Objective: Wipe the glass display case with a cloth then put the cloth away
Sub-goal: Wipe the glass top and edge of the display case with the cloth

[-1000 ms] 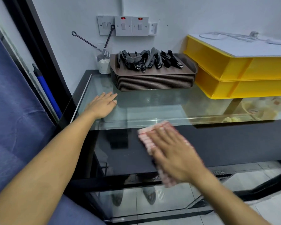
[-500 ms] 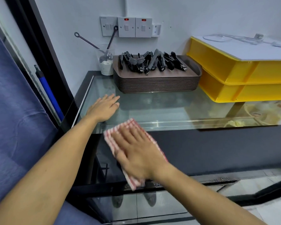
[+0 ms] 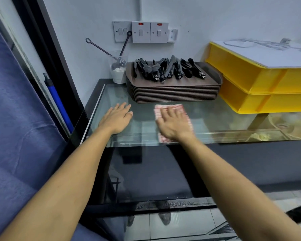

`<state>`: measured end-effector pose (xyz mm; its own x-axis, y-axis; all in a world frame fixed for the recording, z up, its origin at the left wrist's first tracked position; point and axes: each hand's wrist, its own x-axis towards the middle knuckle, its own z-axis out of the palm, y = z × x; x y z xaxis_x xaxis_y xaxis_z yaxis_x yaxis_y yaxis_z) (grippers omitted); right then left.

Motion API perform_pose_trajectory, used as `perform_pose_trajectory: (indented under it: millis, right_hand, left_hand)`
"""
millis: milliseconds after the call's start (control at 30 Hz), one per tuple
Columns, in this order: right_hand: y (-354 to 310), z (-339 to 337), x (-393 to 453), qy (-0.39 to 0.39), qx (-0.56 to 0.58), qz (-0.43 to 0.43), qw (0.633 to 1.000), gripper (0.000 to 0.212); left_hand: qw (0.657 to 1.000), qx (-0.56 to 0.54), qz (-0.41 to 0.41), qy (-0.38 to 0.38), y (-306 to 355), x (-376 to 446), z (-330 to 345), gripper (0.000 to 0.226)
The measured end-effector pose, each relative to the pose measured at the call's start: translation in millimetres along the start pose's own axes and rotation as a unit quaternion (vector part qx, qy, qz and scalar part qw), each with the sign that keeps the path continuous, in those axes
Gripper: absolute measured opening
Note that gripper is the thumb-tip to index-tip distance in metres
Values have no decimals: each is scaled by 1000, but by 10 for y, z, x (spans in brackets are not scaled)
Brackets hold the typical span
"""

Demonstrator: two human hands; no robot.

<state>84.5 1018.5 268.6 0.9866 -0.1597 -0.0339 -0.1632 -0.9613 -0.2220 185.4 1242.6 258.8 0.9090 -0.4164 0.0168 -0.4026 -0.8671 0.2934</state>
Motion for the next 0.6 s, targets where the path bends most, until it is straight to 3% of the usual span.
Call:
perform_pose_trajectory:
  millis: [100, 200, 267, 367, 433, 500, 600]
  right_hand:
    - [-455, 120, -373, -27, -10, -153, 988, 67]
    - [-159, 96, -954, -33, -15, -254, 966, 69]
    - [294, -48, -958, -26, -30, -231, 972, 63]
    - [847, -230, -437, 3, -44, -54, 998, 61]
    - [787, -233, -20, 2, -36, 37, 999, 66]
    - [366, -73, 275, -16, -31, 10, 999, 77]
    - [-548, 205, 134, -36, -14, -118, 992, 84]
  left_hand:
    - [1000, -18, -18, 5, -68, 17, -13, 59]
    - [1000, -16, -23, 0, -89, 43, -12, 60]
    - [1000, -4, -18, -9, -85, 50, -12, 60]
    - [999, 5, 7, -33, -161, 62, -48, 59]
    - [999, -8, 28, -46, -255, 80, -95, 55]
    - [998, -25, 42, -50, -327, 85, -128, 52]
    - [997, -35, 57, -49, -368, 109, -136, 51]
